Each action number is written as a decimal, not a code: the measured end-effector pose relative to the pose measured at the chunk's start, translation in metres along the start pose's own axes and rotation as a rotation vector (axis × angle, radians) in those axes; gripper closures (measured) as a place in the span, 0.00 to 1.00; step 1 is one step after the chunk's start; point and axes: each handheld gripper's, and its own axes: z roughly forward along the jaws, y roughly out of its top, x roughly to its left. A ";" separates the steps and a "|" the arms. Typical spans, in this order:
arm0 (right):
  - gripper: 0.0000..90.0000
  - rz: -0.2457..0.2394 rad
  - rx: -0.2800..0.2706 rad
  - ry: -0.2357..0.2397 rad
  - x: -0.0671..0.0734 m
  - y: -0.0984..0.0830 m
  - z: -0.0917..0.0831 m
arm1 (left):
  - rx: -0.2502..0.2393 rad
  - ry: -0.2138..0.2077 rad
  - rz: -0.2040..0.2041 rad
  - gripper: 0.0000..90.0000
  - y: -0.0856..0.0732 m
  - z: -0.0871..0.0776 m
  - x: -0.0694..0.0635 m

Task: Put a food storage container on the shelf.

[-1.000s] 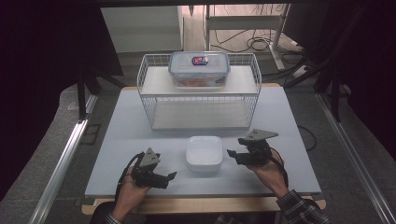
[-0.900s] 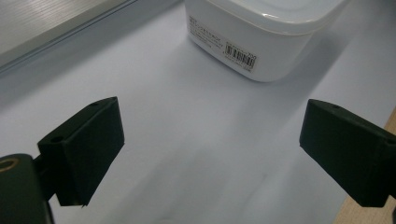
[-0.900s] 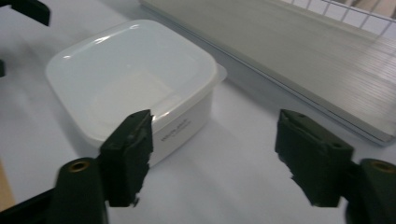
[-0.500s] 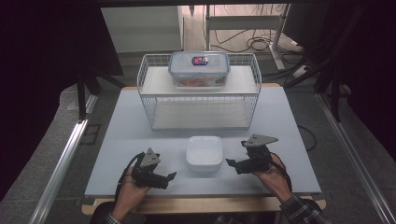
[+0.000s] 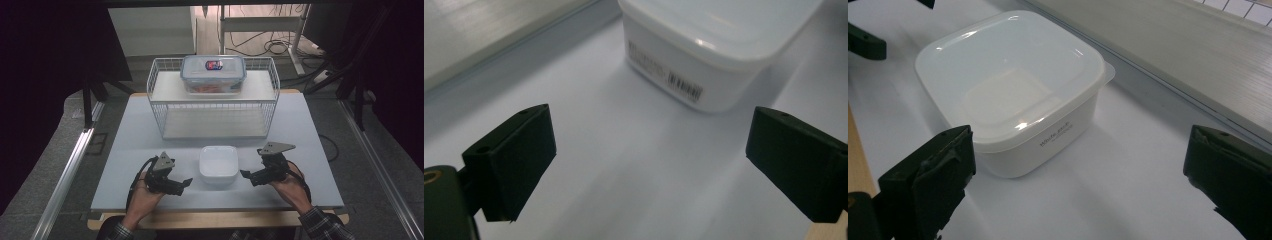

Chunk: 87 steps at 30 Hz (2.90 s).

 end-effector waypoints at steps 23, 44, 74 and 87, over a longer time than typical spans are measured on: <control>0.06 0.071 0.101 0.087 -0.001 0.028 0.040 | 0.056 -0.147 -0.057 0.08 0.053 0.054 0.008; 0.63 0.243 0.127 0.127 0.003 0.023 0.021 | 0.031 -0.220 -0.215 0.63 0.040 0.031 0.004; 0.86 0.311 0.011 0.035 0.001 0.013 0.025 | -0.053 -0.117 -0.347 0.87 0.033 0.032 0.004; 0.87 0.272 -0.077 0.042 0.002 0.028 0.012 | -0.141 -0.076 -0.310 0.87 0.052 0.013 0.004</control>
